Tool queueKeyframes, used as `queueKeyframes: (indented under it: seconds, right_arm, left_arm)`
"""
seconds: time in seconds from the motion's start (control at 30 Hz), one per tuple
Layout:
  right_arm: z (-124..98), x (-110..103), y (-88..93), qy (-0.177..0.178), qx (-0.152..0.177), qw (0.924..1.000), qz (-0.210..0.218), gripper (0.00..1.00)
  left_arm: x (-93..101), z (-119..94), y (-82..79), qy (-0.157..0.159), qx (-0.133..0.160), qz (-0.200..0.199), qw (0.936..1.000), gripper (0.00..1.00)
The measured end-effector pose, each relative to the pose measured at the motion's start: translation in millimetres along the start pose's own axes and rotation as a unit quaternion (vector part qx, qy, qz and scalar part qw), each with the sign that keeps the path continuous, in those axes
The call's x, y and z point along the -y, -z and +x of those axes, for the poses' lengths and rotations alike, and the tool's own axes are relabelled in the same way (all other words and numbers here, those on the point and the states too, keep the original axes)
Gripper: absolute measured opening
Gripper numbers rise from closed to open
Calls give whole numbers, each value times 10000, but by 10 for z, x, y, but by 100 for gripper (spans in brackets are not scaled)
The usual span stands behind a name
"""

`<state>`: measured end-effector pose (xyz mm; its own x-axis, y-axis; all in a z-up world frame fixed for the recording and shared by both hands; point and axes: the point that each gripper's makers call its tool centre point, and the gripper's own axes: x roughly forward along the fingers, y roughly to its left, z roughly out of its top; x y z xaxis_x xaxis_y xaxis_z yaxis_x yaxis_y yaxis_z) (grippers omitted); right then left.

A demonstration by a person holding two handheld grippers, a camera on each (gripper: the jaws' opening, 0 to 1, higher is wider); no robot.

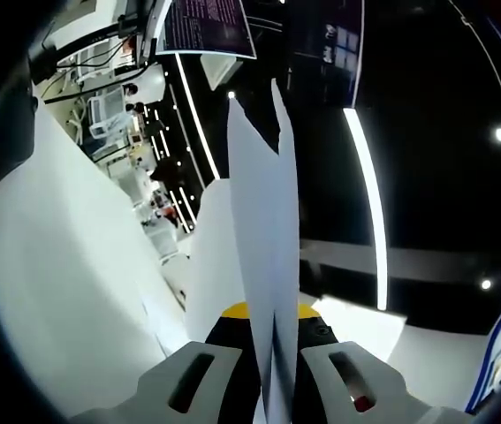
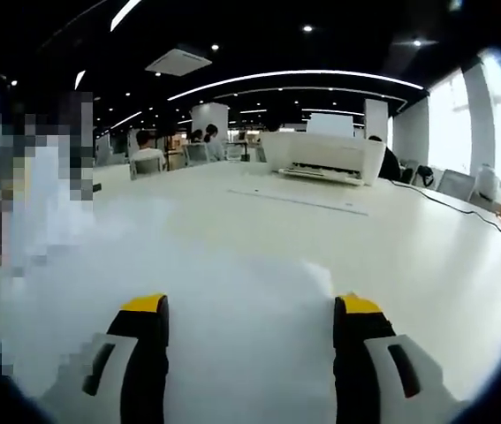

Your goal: Organize the stack of printing papers by aligning and flattening the scattered papers on the table

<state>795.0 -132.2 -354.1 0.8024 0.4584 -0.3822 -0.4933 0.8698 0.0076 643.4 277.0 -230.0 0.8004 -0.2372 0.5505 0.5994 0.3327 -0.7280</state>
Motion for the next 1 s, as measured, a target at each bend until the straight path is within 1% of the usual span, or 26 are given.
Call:
queueKeyframes:
  seconds: [0.2,0.4,0.43,0.5,0.53,0.6,0.73,0.8,0.83,0.87,1.0]
  right_arm:
    - [3,-7,-1,6,16,10000,-31,71]
    - [-13,-42,-28,92,126,9996,-242,69]
    - [-16,-42,-31,102,133,9995,-259,67]
    - [-33,-23,-47,182,175,9990,-362,58]
    - [-52,20,-82,299,258,9975,-593,52]
    - [-79,48,-98,429,298,9954,-806,46]
    - [-92,48,-98,471,299,9945,-890,41]
    - [-101,77,-95,532,283,9939,-927,35]
    - [-115,126,-90,651,256,9922,-1030,30]
    - [-121,145,-86,700,239,9915,-1068,27]
    - [-127,170,-71,738,196,9915,-1058,18]
  left_arm:
    - [-1,-1,-8,7,18,-6,10000,6]
    - [-5,1,-9,9,16,-2,10000,6]
    - [-6,1,-9,9,16,-2,10000,6]
    - [-8,2,-10,9,15,-1,10000,6]
    - [-11,3,-11,8,13,2,10000,6]
    - [-15,4,-14,8,15,4,10000,6]
    - [-23,6,-16,5,11,4,10000,6]
    - [-25,5,-18,7,12,1,10000,6]
    - [-26,5,-21,7,16,-3,10000,6]
    - [-26,5,-21,8,17,-3,10000,6]
    - [-27,4,-21,7,14,-1,10000,6]
